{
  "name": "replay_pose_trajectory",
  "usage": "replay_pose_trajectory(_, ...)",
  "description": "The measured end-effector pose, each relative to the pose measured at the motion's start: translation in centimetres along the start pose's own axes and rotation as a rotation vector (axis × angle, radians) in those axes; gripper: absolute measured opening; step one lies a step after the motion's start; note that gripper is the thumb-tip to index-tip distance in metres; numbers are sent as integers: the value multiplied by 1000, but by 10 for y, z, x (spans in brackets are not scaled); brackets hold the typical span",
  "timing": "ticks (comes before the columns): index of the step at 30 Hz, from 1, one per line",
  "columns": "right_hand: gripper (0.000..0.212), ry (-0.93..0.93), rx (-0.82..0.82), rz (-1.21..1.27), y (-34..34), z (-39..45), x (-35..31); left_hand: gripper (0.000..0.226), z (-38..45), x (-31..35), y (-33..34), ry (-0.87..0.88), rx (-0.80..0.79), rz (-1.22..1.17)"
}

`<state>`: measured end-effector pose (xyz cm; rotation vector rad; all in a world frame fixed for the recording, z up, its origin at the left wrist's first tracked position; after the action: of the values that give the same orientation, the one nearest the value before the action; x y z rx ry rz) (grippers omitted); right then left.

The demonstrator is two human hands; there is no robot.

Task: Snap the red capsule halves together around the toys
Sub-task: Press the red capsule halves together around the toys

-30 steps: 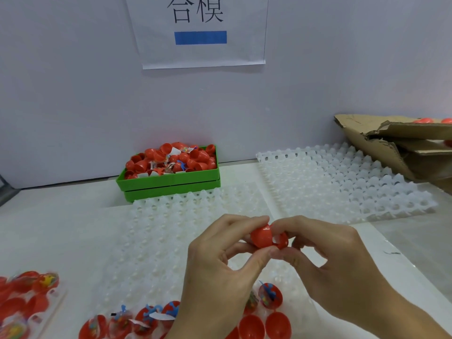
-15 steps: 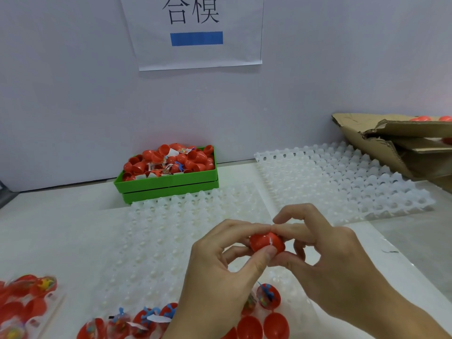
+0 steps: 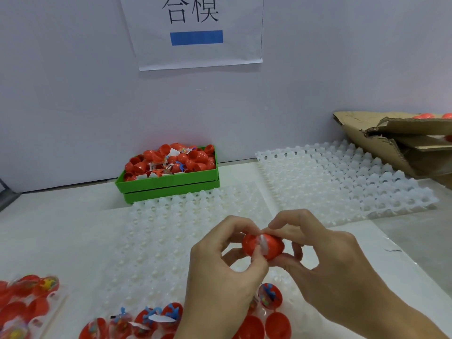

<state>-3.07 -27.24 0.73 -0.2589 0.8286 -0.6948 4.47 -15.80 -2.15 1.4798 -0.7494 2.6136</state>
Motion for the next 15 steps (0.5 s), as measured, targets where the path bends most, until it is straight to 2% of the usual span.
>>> replay_pose_trajectory(5, 46, -44, 72, -26, -10, 3, -3, 27, 0, 8, 1, 32, -57, -41)
replay_pose_trajectory(8, 41, -62, 84, -13, -13, 5, -5, 41, -1, 10, 2, 48, -101, -25)
replay_pose_trajectory(11, 39, -43, 80, -12, -12, 5, -2, 56, 1, 6, -3, 2, -44, 1)
replay_pose_trajectory(15, 35, 66, 77, 168, -15, 3, 9, 41, 4, 6, -8, -37, -18, -73)
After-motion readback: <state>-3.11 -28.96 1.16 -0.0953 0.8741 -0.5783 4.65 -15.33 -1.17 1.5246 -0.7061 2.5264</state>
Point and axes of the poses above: each hand's wrist, its own z-axis towards the middle knuckle, its own y-axis out of the palm, x = y × z, the point moved 8 cm from there along z, towards the middle knuckle, and after that the axes turned 12 degrees about z, right-handed, at the moved point
